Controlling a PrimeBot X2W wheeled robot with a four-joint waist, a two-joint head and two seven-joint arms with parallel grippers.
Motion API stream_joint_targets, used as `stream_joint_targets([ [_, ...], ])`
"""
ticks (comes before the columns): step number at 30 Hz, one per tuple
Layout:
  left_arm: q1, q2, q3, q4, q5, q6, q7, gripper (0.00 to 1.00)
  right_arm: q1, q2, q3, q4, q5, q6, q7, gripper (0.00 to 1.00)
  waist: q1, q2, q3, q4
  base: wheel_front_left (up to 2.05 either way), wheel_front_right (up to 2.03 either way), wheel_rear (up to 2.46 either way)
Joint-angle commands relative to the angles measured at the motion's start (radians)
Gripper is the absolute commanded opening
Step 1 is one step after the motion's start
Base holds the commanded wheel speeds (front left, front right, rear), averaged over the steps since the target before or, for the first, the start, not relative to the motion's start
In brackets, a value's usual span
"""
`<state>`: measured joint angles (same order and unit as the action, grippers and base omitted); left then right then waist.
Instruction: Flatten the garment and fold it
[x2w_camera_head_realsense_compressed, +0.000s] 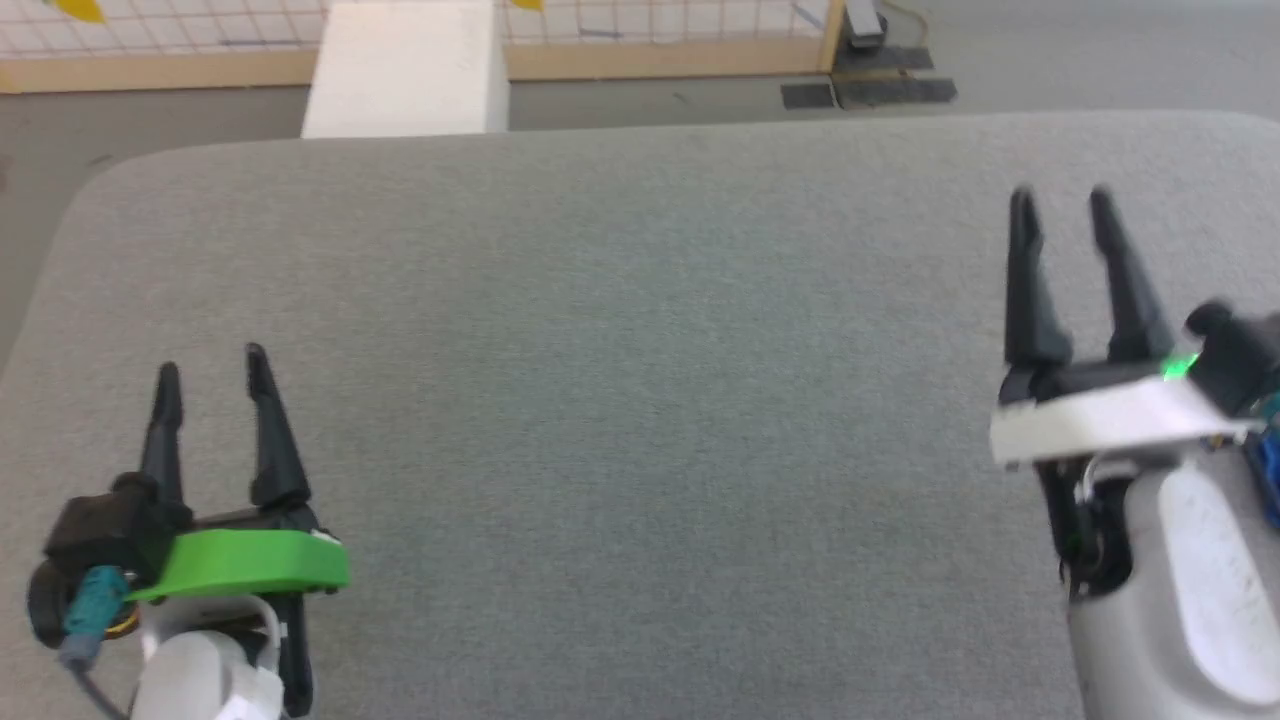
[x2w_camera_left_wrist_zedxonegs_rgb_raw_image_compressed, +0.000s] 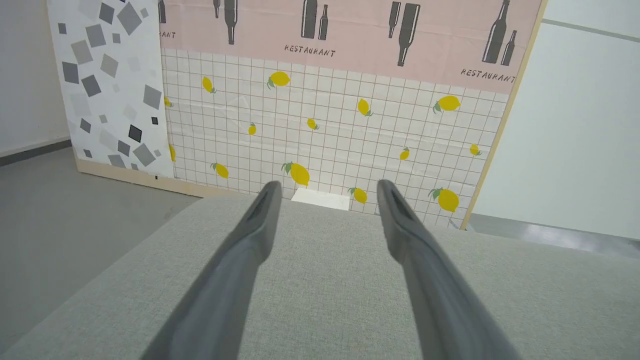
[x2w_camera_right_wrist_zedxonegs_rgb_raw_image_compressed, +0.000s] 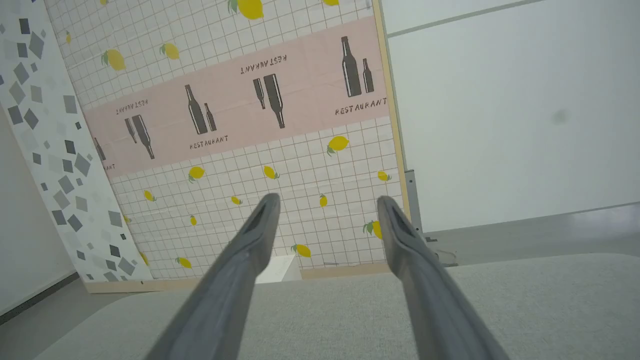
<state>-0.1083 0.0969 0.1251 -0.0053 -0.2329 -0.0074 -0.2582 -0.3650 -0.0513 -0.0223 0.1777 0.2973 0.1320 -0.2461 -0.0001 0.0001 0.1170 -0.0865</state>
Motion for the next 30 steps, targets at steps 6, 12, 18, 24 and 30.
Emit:
stream_joint_targets([
  [6,0.009,-0.017,-0.055,0.055,0.031,-0.016,-0.004,1.00,0.104,0.001,0.016,0.012,-0.056,-0.001,-0.015,1.00,0.0001,-0.0001,-0.035,0.047,0.00,0.00,0.00],
  [12,0.016,-0.030,-0.097,0.084,0.051,-0.015,-0.004,1.00,0.189,0.001,0.024,-0.021,-0.080,-0.001,-0.015,1.00,0.0001,-0.0001,-0.035,0.058,0.00,0.00,0.00],
  [18,0.032,-0.039,-0.110,0.094,0.051,-0.011,-0.004,1.00,0.251,0.001,0.025,-0.035,-0.088,-0.001,-0.015,1.00,0.0001,-0.0001,-0.036,0.052,0.00,0.00,0.00],
  [24,0.045,-0.043,-0.115,0.111,0.053,-0.005,-0.004,1.00,0.289,0.001,0.022,-0.040,-0.085,-0.001,-0.016,1.00,0.0001,-0.0001,-0.031,0.045,0.00,0.00,0.00],
  [30,0.045,-0.044,-0.131,0.138,0.073,-0.012,-0.004,1.00,0.292,0.001,0.018,-0.041,-0.072,-0.001,-0.016,1.00,0.0001,-0.0001,-0.022,0.044,0.00,0.00,0.00],
])
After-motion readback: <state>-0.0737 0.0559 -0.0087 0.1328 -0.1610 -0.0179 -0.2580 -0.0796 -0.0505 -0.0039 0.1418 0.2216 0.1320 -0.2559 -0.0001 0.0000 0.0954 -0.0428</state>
